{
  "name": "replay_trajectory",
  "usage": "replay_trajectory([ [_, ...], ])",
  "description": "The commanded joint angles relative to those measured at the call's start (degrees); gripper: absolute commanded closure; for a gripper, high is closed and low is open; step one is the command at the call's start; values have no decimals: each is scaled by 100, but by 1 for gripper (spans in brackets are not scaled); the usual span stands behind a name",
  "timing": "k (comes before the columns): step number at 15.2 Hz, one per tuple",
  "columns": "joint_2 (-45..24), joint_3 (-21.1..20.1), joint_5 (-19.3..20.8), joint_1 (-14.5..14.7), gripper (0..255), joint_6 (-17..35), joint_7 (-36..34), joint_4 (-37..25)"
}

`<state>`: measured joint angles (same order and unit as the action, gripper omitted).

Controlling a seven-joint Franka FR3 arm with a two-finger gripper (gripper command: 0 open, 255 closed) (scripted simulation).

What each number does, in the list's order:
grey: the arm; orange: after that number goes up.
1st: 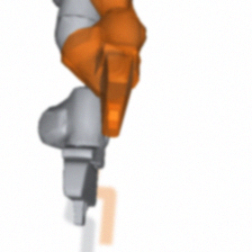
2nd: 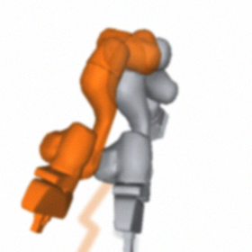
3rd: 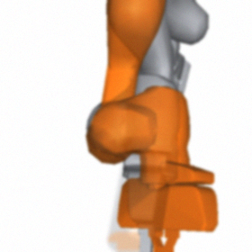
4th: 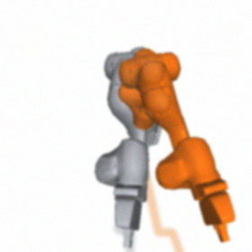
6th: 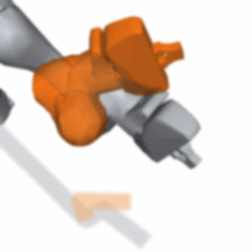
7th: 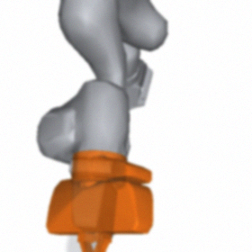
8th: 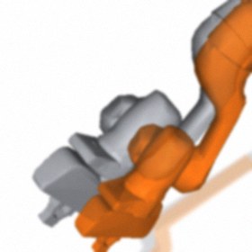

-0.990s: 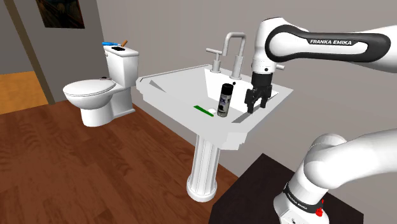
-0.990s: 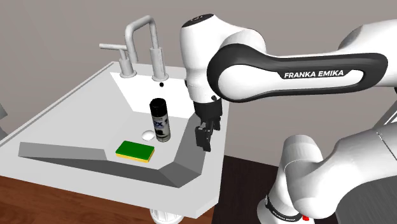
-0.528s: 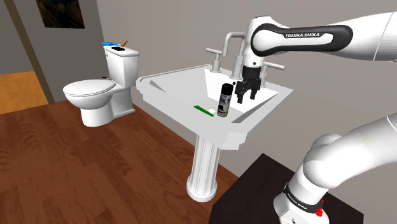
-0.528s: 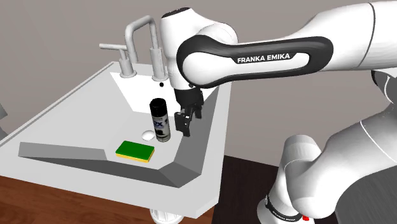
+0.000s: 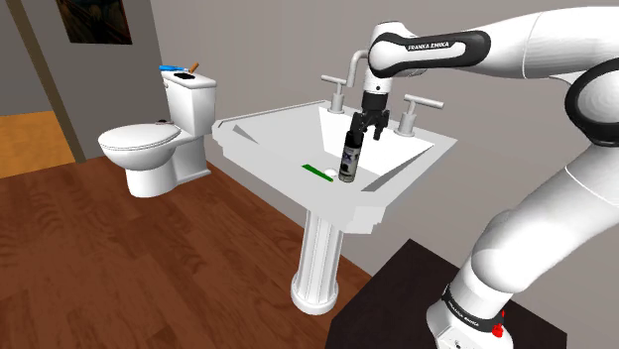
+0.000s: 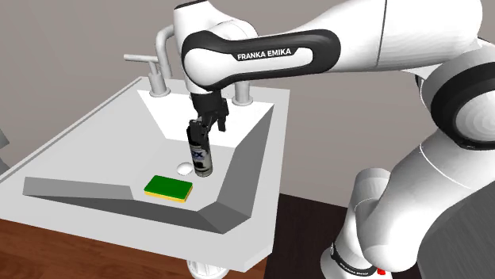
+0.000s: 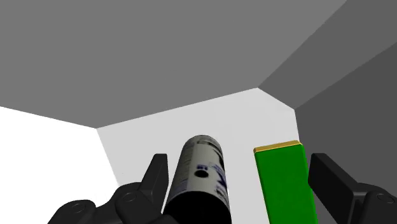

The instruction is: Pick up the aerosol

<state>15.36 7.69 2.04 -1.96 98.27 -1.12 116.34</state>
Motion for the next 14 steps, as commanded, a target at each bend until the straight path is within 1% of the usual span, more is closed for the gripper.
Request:
replay_trajectory([
  [1,-430,88,-40,-32,0,110,106,-399],
  [6,-1419,266,-213,-137,0,116,356,-1558],
  [7,-1460,271,-222,-143,0,112,366,-1610],
  [14,-1463,270,-223,-146,0,695,369,-1030],
])
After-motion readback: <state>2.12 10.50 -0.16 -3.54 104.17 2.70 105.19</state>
